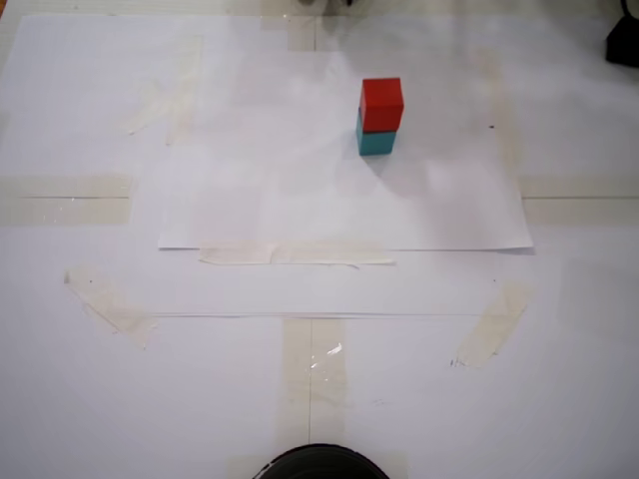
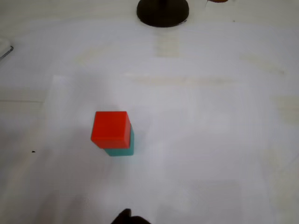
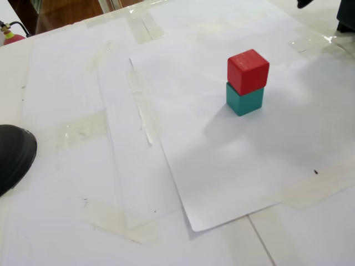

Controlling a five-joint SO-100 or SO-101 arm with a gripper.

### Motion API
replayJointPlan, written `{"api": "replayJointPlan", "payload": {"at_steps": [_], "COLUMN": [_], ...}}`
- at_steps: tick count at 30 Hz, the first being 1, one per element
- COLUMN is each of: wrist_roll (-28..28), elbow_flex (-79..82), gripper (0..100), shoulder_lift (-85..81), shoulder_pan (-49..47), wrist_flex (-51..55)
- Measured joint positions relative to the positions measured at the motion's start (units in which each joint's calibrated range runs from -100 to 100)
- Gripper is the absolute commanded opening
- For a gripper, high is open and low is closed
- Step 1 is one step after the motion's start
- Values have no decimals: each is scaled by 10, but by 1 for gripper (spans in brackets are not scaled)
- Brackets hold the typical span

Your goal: Put the red cube on the top of the blue cube.

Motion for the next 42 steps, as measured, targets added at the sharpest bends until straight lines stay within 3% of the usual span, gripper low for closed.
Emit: {"api": "replayJointPlan", "payload": {"at_steps": [42], "wrist_roll": [11], "elbow_flex": [23], "gripper": [0], "shoulder_lift": [-2], "shoulder_pan": [31], "wrist_flex": [11]}}
